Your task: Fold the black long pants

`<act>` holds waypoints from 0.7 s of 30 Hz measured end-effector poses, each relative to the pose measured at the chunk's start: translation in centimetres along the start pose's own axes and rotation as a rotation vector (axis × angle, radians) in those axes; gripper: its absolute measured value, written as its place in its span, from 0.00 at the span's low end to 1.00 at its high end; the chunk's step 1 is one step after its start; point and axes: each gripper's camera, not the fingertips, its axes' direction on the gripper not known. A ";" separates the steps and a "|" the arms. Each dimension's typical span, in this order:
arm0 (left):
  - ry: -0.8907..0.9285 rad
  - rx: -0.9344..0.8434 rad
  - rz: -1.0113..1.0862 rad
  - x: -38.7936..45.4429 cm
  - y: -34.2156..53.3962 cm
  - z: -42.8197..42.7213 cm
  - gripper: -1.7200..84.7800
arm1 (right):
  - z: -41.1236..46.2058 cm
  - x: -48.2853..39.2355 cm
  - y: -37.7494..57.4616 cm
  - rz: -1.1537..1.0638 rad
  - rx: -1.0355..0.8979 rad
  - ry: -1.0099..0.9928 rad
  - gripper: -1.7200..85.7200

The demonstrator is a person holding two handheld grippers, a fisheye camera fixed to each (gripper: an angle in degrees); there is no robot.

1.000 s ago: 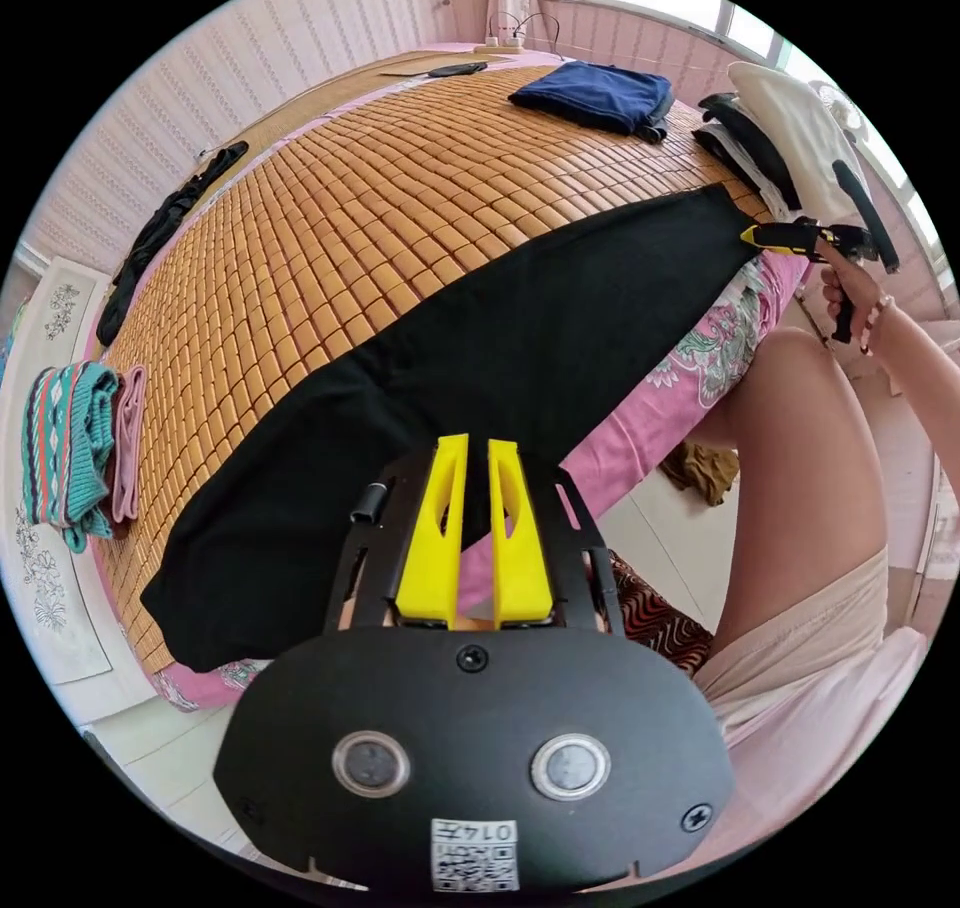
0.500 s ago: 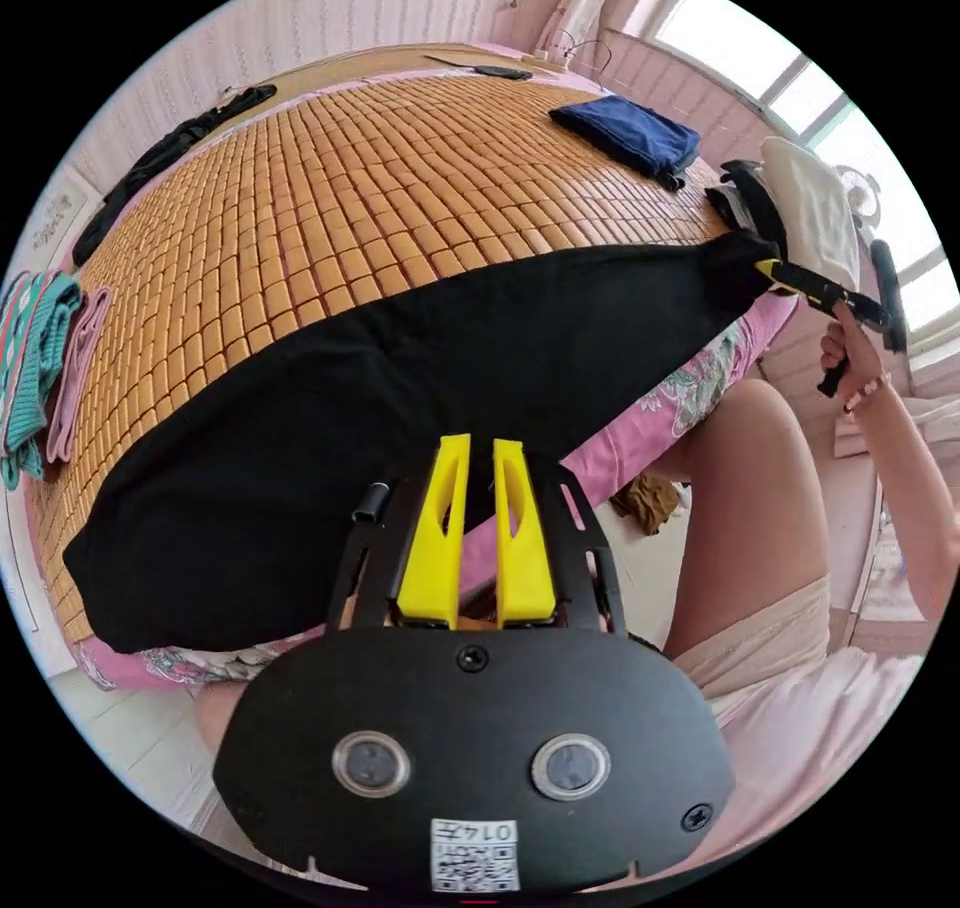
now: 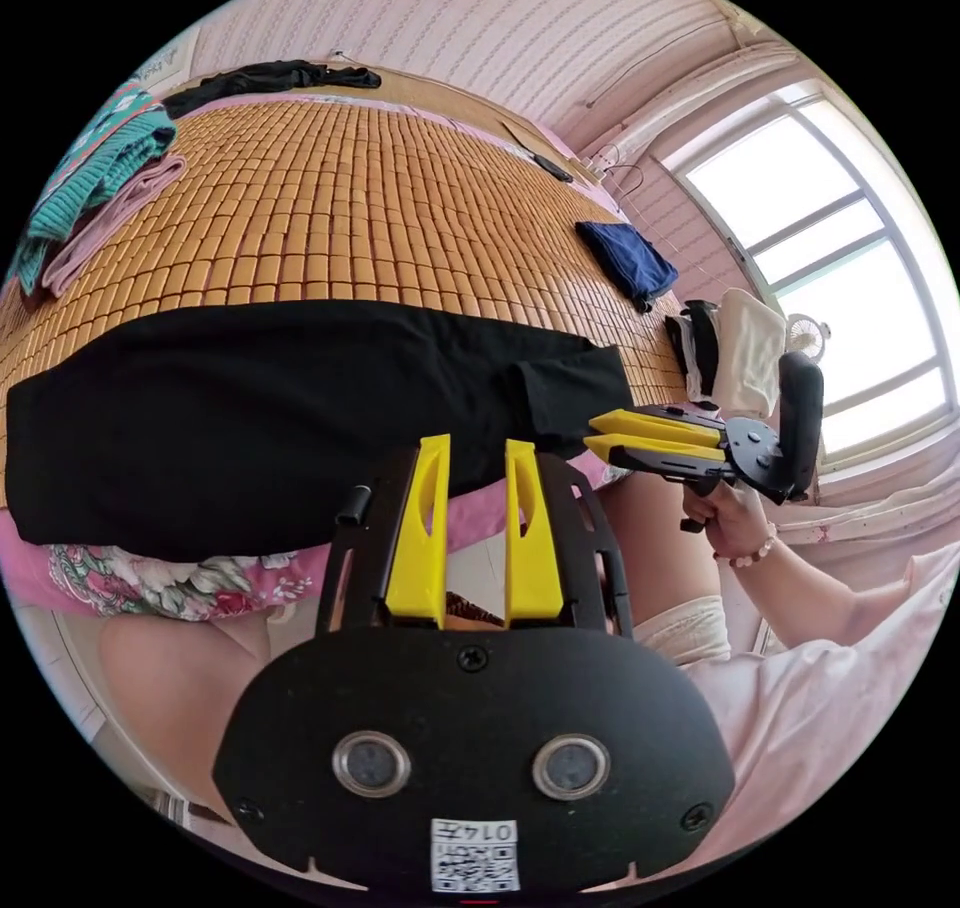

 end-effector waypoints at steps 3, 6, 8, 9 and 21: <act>0.028 -0.024 0.028 0.6 -1.7 0.8 0.11 | 0.0 -1.0 -0.2 -0.034 0.000 0.070 0.10; 0.044 -0.046 0.081 2.2 -4.4 2.2 0.11 | 1.2 -1.9 -1.2 -0.069 -0.032 0.015 0.13; 0.022 -0.062 0.118 3.2 -6.1 3.2 0.12 | 2.7 -2.8 -1.9 -0.079 -0.085 0.002 0.16; 0.001 -0.082 0.136 3.7 -7.1 4.0 0.13 | 3.1 -3.0 -2.0 -0.082 -0.103 0.004 0.16; -0.046 -0.203 0.225 4.5 -9.7 4.7 0.02 | 1.6 -5.4 -1.9 -0.080 -0.072 0.086 0.06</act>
